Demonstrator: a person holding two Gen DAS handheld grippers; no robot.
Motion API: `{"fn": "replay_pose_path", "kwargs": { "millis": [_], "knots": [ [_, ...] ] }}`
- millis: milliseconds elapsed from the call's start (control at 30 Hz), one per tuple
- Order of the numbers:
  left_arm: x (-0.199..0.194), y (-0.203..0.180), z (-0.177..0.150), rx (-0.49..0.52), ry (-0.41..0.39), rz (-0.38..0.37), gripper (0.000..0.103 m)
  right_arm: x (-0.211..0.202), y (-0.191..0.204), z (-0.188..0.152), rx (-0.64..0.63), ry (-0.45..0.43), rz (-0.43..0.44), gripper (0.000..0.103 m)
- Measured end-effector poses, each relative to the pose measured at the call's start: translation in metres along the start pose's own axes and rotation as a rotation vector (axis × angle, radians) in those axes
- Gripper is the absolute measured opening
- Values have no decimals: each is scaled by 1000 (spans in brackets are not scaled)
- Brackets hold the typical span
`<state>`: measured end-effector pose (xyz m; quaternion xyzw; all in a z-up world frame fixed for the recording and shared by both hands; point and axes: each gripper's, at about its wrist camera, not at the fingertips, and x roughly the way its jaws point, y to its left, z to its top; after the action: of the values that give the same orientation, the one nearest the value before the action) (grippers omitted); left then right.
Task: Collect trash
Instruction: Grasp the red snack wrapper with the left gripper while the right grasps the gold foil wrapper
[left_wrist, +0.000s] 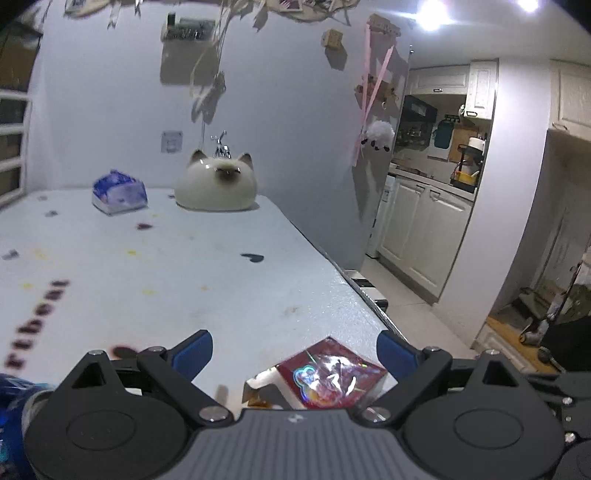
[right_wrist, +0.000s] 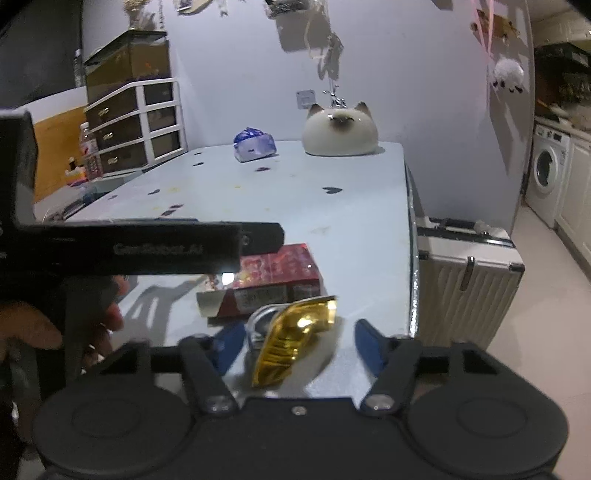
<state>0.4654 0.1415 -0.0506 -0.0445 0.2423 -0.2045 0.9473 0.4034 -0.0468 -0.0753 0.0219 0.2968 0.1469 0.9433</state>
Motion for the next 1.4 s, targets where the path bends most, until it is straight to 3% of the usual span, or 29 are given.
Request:
{"fn": "replay_pose_path", "kwargs": {
  "millis": [33,167,333,567,667,800,1000,1033,1100,1400],
  "knots": [
    [5,4,1,-30,17,-27,95,2,-2,1,19,4,10,54],
    [9,14,2,-110,3,-130,95,2,-5,-1,51,-1,46,53],
    [7,10,-5,-131,81,-170,95,-6,-9,-6,83,-2,35,53],
    [-12,-12,-20,-60,118,-203,90,-34,-5,-23,9,-12,-8,53],
    [-13,-26,-22,13,138,-152,90,-44,-6,-29,20,-10,-9,53],
    [-10,-43,-23,81,137,-30,89,-51,-4,-35,23,-18,-20,53],
    [1,-54,-21,133,153,107,75,-56,-2,-41,22,-33,-30,53],
    [4,-55,-21,136,165,119,66,-57,-2,-42,21,-35,-32,53],
    [5,-57,-21,147,170,138,57,-59,-1,-43,18,-38,-36,53],
    [-21,-70,-35,84,161,145,54,-77,-6,-45,29,-46,-40,53]
  ]
}}
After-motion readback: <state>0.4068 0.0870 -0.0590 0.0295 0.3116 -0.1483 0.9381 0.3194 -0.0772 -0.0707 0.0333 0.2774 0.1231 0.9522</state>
